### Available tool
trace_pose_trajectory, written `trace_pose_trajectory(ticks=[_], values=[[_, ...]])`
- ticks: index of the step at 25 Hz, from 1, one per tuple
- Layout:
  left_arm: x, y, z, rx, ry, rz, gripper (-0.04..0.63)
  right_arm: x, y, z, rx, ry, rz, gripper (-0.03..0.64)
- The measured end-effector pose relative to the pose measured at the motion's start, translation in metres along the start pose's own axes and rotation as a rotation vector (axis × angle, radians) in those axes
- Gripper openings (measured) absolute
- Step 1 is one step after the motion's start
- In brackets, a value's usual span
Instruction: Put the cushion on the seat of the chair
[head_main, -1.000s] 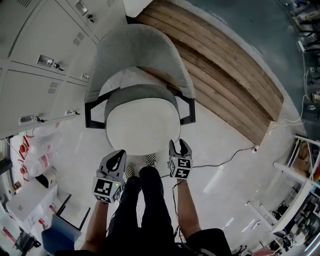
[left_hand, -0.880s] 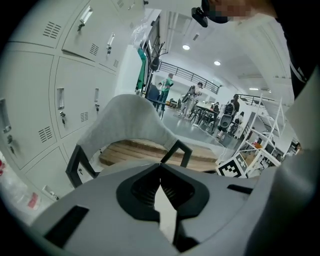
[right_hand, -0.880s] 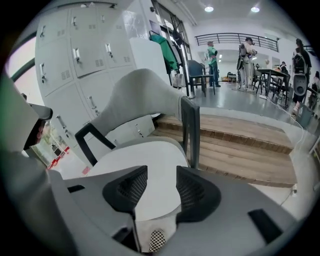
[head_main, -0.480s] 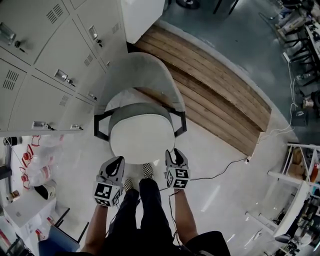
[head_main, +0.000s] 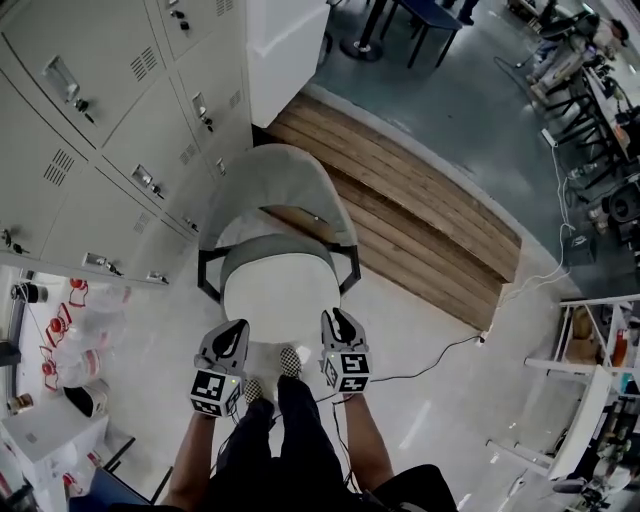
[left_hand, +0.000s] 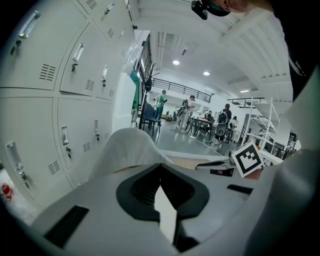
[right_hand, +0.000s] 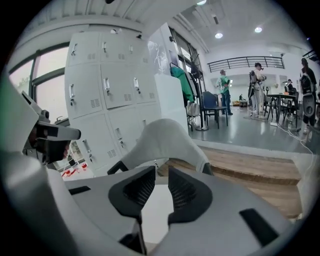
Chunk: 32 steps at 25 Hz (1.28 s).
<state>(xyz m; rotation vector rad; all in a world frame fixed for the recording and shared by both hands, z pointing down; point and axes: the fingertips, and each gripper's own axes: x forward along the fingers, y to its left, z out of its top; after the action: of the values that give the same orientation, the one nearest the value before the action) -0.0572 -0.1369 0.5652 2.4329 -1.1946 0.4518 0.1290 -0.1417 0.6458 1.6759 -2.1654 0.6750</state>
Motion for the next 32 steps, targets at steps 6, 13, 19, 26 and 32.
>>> trace_pose_trajectory(ticks=[6, 13, 19, 26, 32], values=[[-0.030, -0.009, 0.040, 0.033, -0.062, -0.007, 0.018, -0.040, 0.032, 0.055, -0.060, -0.082, 0.026, 0.075], [-0.067, -0.023, 0.075, 0.069, -0.115, -0.012, 0.018, -0.085, 0.063, 0.095, -0.097, -0.156, 0.042, 0.054], [-0.099, -0.039, 0.105, 0.095, -0.177, -0.027, 0.018, -0.121, 0.098, 0.124, -0.156, -0.212, 0.083, 0.040], [-0.139, -0.050, 0.132, 0.159, -0.242, -0.027, 0.018, -0.161, 0.133, 0.148, -0.201, -0.305, 0.094, 0.034], [-0.168, -0.064, 0.130, 0.188, -0.247, -0.051, 0.018, -0.194, 0.150, 0.158, -0.205, -0.353, 0.101, 0.034]])
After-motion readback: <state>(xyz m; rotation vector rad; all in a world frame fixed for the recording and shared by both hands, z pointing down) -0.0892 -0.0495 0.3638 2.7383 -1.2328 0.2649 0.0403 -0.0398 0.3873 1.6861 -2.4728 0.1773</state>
